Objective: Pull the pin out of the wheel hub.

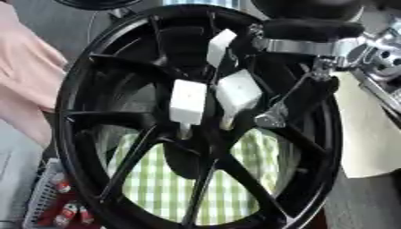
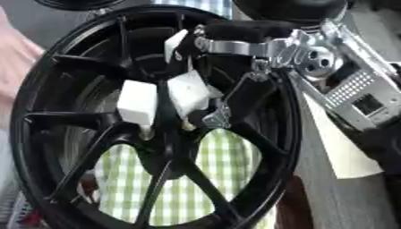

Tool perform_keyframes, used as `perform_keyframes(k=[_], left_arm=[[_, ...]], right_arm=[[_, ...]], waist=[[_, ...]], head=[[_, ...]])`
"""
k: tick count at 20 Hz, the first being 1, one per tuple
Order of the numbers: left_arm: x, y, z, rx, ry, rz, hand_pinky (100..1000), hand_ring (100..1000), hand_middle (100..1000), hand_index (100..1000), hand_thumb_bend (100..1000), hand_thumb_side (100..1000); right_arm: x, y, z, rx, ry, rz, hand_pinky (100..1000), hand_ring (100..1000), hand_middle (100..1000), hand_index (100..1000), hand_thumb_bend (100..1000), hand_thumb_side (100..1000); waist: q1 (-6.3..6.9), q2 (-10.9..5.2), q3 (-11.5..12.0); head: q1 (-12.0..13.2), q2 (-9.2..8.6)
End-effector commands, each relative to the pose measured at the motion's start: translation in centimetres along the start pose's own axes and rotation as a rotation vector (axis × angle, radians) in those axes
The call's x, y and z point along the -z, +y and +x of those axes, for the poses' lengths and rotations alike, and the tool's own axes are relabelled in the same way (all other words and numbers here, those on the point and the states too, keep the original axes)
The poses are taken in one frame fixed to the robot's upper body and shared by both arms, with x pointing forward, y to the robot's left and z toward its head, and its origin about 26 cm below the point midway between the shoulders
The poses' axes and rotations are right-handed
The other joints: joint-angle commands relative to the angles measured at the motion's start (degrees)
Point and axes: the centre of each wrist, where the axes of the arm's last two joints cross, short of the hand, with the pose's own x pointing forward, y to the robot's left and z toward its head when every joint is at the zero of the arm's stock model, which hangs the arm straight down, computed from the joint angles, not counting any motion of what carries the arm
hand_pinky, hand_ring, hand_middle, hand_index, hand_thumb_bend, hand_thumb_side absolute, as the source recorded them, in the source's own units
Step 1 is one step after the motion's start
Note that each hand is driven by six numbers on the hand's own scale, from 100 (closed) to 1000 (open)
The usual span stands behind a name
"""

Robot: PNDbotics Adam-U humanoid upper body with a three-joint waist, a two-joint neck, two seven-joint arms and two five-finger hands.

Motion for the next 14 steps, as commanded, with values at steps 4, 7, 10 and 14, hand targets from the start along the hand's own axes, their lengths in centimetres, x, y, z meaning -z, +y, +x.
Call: perform_keyframes(k=[4,7,10,14], left_arm=[[0.1,0.4,0.6,0.016,-0.027,0.006,752,573,552,713,214,761],[0.1,0.4,0.6,0.018,-0.026,0.006,753,573,552,713,214,761],[0.1,0.4,0.6,0.019,-0.027,0.008,753,573,552,713,213,759],[0.1,0.5,0.5,0.021,-0.025,0.011,753,573,551,713,212,757]], right_arm=[[-0.6,-1.1,0.2,0.009,0.011,-0.042,552,466,330,516,100,100],[-0.8,-1.6,0.3,0.044,0.009,-0.048,551,464,328,513,100,100],[-1.2,-2.3,0.3,0.08,0.014,-0.073,545,459,323,507,100,100],[-1.8,-3.6,0.1,0.132,0.021,-0.136,539,452,317,501,100,100]], waist=[[0.31,-1.33,0.01],[0.31,-1.51,-0.11],[0.35,-1.78,-0.23],[0.44,-2.28,-0.37]], head=[[0.04,-0.31],[0.01,-0.21],[-0.1,-0.08],[-0.4,0.45]])
